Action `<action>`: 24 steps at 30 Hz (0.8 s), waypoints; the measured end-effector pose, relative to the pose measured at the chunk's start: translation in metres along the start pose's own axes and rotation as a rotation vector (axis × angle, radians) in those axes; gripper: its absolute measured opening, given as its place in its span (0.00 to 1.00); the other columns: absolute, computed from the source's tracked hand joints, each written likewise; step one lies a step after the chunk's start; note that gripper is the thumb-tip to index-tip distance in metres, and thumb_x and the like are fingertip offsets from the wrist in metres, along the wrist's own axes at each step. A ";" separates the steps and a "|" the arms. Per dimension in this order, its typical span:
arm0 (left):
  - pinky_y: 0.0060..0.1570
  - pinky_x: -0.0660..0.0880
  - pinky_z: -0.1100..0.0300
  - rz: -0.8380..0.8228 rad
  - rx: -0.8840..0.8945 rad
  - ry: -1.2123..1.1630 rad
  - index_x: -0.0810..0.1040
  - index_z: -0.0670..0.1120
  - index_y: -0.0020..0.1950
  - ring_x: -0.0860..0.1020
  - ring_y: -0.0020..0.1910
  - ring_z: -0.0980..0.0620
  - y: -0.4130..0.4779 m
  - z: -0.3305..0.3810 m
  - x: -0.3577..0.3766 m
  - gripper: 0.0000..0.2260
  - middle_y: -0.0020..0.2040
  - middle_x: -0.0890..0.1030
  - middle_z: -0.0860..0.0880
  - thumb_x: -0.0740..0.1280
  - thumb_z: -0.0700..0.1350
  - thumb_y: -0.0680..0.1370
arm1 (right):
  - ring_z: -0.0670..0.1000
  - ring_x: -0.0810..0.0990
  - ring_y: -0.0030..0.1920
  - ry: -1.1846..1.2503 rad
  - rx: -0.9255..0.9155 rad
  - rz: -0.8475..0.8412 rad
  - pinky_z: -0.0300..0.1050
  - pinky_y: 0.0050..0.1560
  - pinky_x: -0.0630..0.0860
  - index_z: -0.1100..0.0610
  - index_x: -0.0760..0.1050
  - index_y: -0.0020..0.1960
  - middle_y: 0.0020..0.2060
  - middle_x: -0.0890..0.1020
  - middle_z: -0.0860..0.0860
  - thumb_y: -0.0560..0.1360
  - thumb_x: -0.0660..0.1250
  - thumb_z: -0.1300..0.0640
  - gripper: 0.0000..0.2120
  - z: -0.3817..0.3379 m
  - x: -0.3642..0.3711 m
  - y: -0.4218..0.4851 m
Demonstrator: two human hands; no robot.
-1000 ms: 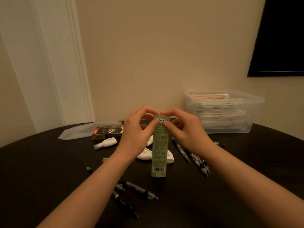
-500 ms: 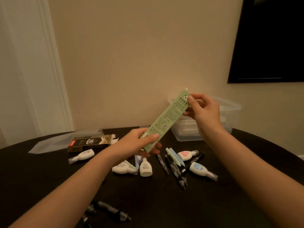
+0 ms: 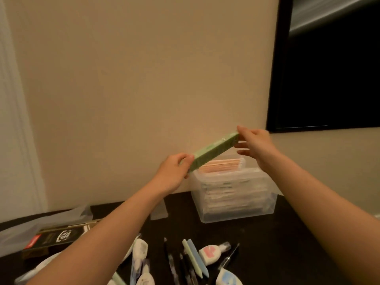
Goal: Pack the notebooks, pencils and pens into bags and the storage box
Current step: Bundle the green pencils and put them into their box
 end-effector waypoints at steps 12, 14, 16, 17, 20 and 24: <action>0.53 0.71 0.59 -0.095 0.053 0.329 0.77 0.47 0.59 0.76 0.55 0.48 0.101 -0.026 0.069 0.14 0.57 0.78 0.46 0.70 0.48 0.74 | 0.60 0.80 0.52 -0.194 0.126 0.101 0.47 0.51 0.78 0.67 0.75 0.53 0.50 0.76 0.60 0.75 0.67 0.67 0.08 0.075 -0.029 0.085; 0.53 0.71 0.58 -0.114 0.037 0.336 0.77 0.47 0.58 0.76 0.56 0.48 0.111 -0.031 0.080 0.13 0.58 0.78 0.46 0.69 0.48 0.75 | 0.61 0.80 0.53 -0.226 0.151 0.105 0.49 0.52 0.79 0.68 0.76 0.53 0.52 0.78 0.63 0.75 0.67 0.67 0.08 0.089 -0.031 0.092; 0.53 0.70 0.58 -0.126 0.032 0.354 0.76 0.46 0.59 0.75 0.57 0.46 0.118 -0.038 0.089 0.14 0.59 0.78 0.45 0.69 0.48 0.75 | 0.60 0.81 0.51 -0.338 0.137 0.068 0.53 0.56 0.78 0.68 0.76 0.54 0.51 0.80 0.63 0.76 0.67 0.63 0.10 0.098 -0.030 0.098; 0.55 0.70 0.58 -0.125 0.034 0.375 0.76 0.45 0.60 0.74 0.58 0.46 0.121 -0.041 0.093 0.15 0.59 0.77 0.45 0.69 0.48 0.75 | 0.58 0.80 0.51 -0.445 0.125 0.011 0.53 0.58 0.76 0.67 0.76 0.56 0.51 0.80 0.61 0.77 0.66 0.60 0.13 0.101 -0.028 0.100; 0.58 0.70 0.57 -0.132 0.030 0.439 0.75 0.45 0.61 0.73 0.61 0.46 0.132 -0.051 0.103 0.15 0.61 0.76 0.45 0.68 0.48 0.76 | 0.58 0.76 0.57 -0.770 0.118 -0.179 0.52 0.59 0.71 0.66 0.76 0.60 0.55 0.79 0.60 0.78 0.64 0.52 0.18 0.107 -0.020 0.101; 0.58 0.72 0.55 -0.154 -0.043 0.513 0.77 0.46 0.59 0.75 0.58 0.45 0.140 -0.061 0.109 0.12 0.60 0.78 0.45 0.65 0.42 0.76 | 0.55 0.76 0.48 -0.889 0.161 -0.282 0.45 0.47 0.70 0.67 0.77 0.59 0.48 0.79 0.59 0.79 0.61 0.49 0.22 0.121 -0.016 0.111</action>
Point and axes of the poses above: each hand's wrist, its own y-axis towards the middle knuckle, its own x-axis out of the palm, z = x × y, the point moved 3 cm from there along y, towards the middle knuckle
